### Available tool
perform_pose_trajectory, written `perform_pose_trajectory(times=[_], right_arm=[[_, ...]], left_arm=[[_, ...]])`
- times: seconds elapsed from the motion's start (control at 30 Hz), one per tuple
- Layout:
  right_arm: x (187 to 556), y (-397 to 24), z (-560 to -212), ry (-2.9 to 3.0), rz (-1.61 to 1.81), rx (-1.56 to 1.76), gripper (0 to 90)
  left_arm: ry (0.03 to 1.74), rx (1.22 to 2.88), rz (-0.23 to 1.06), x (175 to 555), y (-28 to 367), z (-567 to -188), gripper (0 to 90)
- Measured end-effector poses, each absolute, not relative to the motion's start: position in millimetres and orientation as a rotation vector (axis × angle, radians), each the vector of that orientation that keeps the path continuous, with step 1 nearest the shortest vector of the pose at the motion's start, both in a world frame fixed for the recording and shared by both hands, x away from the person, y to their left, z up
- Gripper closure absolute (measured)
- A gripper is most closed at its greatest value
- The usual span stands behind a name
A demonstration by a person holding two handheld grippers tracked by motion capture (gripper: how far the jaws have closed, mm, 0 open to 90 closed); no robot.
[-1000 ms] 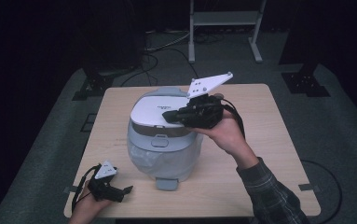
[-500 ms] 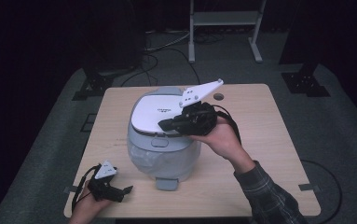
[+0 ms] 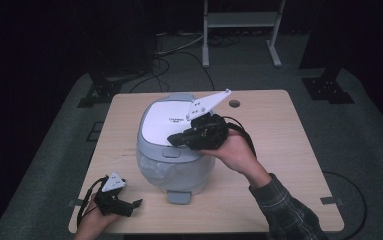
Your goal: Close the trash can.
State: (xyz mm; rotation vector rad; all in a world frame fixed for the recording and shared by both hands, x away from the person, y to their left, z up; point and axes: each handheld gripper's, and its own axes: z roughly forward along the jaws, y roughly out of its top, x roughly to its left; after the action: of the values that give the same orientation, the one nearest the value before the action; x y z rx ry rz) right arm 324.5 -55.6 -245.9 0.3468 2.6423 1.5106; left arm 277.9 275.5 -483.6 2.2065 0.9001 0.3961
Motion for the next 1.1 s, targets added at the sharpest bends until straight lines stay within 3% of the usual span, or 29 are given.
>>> perform_pose_trajectory(times=[0.27,0.3,0.33,0.43,0.53,0.57,0.77,0.97,1.1], right_arm=[[325.8,-55.8,-249.0,2.664,1.507,0.335,90.0],[325.5,-56.4,-249.2,2.656,1.512,0.330,87.9],[325.5,-57.4,-249.3,2.642,1.524,0.328,76.3],[326.0,-61.5,-248.5,2.611,1.528,0.354,67.8],[326.8,-73.2,-244.9,2.552,1.555,0.421,52.9],[326.8,-73.2,-244.9,2.552,1.555,0.421,52.9],[331.6,-94.1,-244.7,2.484,1.549,0.541,32.9],[333.9,-125.6,-247.7,2.400,1.562,0.644,24.2],[333.9,-142.8,-248.9,2.369,1.571,0.682,23.4]], left_arm=[[0.898,2.206,0.396,277.9,275.4,-483.6,0.0],[0.899,2.207,0.394,277.9,275.5,-483.5,0.0],[0.898,2.207,0.395,277.9,275.5,-483.5,0.0],[0.899,2.207,0.396,277.9,275.4,-483.5,0.0],[0.898,2.206,0.396,277.9,275.4,-483.6,0.0],[0.898,2.206,0.396,277.9,275.4,-483.6,0.0],[0.899,2.207,0.395,277.9,275.4,-483.5,0.0],[0.899,2.206,0.395,277.9,275.4,-483.6,0.0],[0.899,2.207,0.395,278.2,275.3,-483.5,0.0]])
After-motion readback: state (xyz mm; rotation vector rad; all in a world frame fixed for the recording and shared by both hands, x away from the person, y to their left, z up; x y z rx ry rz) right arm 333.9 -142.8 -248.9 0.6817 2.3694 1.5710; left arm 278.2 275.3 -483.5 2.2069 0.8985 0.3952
